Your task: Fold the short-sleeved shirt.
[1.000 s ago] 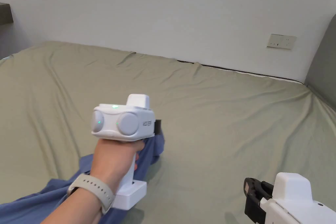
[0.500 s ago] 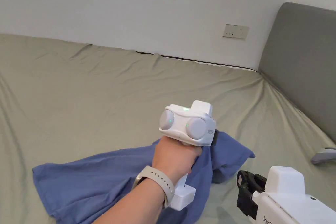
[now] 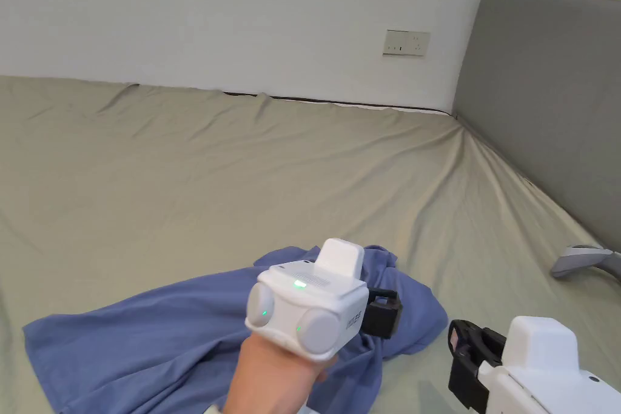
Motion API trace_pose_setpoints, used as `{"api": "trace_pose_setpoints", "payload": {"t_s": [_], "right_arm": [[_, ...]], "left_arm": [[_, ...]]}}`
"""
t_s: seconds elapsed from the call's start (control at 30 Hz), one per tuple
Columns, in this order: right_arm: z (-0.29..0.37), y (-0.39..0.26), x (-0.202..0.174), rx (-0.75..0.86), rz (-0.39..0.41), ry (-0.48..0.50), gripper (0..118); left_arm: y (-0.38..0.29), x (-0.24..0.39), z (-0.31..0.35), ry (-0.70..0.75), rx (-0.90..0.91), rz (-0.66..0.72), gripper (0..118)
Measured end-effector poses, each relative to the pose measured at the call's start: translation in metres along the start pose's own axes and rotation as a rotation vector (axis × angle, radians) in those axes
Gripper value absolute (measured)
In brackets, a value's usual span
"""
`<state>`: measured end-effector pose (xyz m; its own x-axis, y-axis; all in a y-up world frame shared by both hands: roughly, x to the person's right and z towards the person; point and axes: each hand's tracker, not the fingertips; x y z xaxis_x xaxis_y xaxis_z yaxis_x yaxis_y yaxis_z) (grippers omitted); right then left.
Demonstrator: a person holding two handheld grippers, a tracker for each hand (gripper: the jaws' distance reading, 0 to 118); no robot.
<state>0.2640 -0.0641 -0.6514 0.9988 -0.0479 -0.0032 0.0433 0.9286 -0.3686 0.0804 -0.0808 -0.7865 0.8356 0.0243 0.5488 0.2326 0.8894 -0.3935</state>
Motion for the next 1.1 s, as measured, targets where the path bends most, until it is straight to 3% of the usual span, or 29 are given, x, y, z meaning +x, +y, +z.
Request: {"api": "trace_pose_setpoints", "payload": {"t_s": [0.07,0.1,0.17,0.2,0.37,0.6,0.63,0.67,0.73,0.77,0.83,0.97,1.0,1.03,1.1], "right_arm": [[0.0,-0.005,0.001,-0.005,-0.006,0.01,4],[-0.002,-0.007,0.0,-0.019,0.004,0.028,4],[-0.003,-0.011,-0.003,-0.02,0.038,0.022,4],[-0.003,-0.013,-0.005,-0.016,0.045,0.027,4],[-0.011,-0.018,-0.011,-0.046,0.029,0.069,4],[-0.019,-0.022,-0.021,-0.088,0.061,0.09,4],[-0.022,-0.022,-0.022,-0.092,0.062,0.09,4],[-0.024,-0.022,-0.023,-0.101,0.062,0.094,4],[-0.031,-0.021,-0.023,-0.113,0.057,0.095,4],[-0.034,-0.02,-0.022,-0.12,0.056,0.09,4],[-0.041,-0.018,-0.014,-0.134,0.048,0.078,4],[-0.063,-0.014,0.015,-0.172,0.043,-0.005,4],[-0.074,-0.013,0.024,-0.184,0.071,-0.033,4],[-0.085,-0.011,0.034,-0.198,0.081,-0.061,4],[-0.115,-0.009,0.062,-0.205,0.061,-0.115,4]], "left_arm": [[-0.008,-0.015,0.032,0.01,0.017,-0.013,95],[-0.016,-0.02,0.052,0.038,0.012,-0.013,81],[-0.035,-0.032,0.079,0.099,-0.003,-0.006,5],[-0.046,-0.044,0.086,0.117,-0.06,-0.02,0],[-0.092,-0.107,0.121,0.12,-0.252,0.08,0],[-0.11,-0.267,0.125,0.495,-0.253,0.237,0],[-0.111,-0.289,0.121,0.517,-0.262,0.26,7],[-0.112,-0.306,0.115,0.538,-0.269,0.27,32],[-0.112,-0.323,0.094,0.578,-0.33,0.263,100],[-0.115,-0.33,0.083,0.578,-0.345,0.247,101],[-0.117,-0.33,0.064,0.56,-0.377,0.23,80],[-0.12,-0.322,0.044,0.531,-0.41,0.235,52],[-0.112,-0.313,0.049,0.539,-0.389,0.24,35],[-0.107,-0.308,0.051,0.531,-0.381,0.246,0],[-0.101,-0.286,0.047,0.573,-0.37,0.171,0]]}}
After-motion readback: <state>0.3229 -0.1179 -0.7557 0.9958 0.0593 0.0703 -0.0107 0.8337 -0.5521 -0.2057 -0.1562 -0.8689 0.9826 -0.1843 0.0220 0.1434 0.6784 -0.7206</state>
